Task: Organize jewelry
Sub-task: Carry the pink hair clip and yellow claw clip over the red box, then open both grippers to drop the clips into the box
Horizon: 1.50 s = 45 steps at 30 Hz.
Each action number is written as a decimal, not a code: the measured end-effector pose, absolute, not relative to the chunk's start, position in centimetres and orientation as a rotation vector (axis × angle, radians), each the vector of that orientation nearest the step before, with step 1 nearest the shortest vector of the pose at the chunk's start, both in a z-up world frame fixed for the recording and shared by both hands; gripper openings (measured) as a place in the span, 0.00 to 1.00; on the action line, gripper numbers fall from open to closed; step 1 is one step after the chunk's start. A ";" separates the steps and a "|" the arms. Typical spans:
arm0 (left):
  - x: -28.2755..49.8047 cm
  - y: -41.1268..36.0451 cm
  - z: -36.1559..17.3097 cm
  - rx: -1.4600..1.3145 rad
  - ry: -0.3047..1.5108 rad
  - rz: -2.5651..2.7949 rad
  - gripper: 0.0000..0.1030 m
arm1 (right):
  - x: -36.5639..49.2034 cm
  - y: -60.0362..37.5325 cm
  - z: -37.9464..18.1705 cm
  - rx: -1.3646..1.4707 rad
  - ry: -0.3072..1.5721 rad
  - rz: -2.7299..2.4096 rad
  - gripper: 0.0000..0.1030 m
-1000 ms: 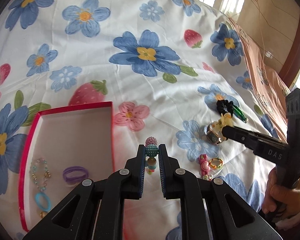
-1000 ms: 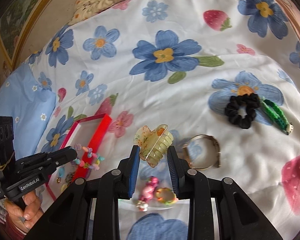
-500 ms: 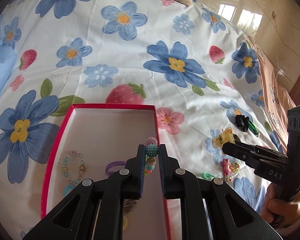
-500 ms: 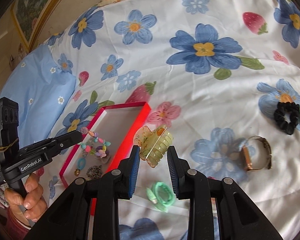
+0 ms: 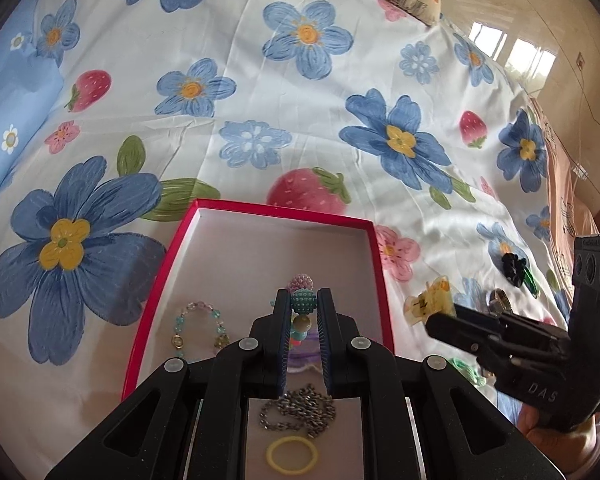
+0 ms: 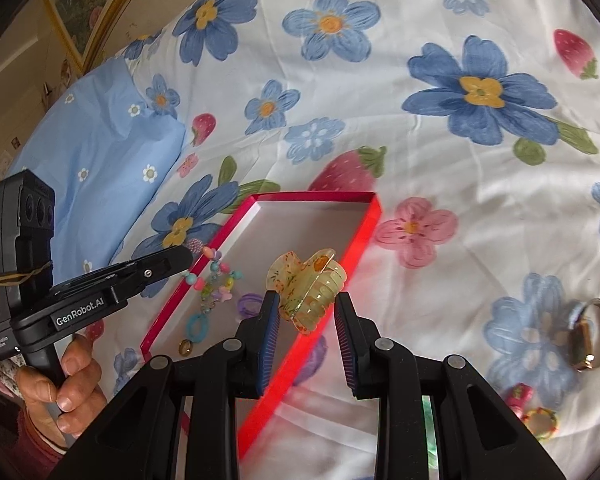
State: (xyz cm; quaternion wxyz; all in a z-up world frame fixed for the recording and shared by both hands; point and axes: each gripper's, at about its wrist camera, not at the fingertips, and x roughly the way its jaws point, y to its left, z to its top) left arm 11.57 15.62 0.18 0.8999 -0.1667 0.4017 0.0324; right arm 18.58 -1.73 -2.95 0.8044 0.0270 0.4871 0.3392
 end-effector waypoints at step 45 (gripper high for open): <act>16.9 20.6 -9.3 -0.426 1.013 0.205 0.17 | 20.2 7.7 -9.2 -0.245 1.173 0.802 0.29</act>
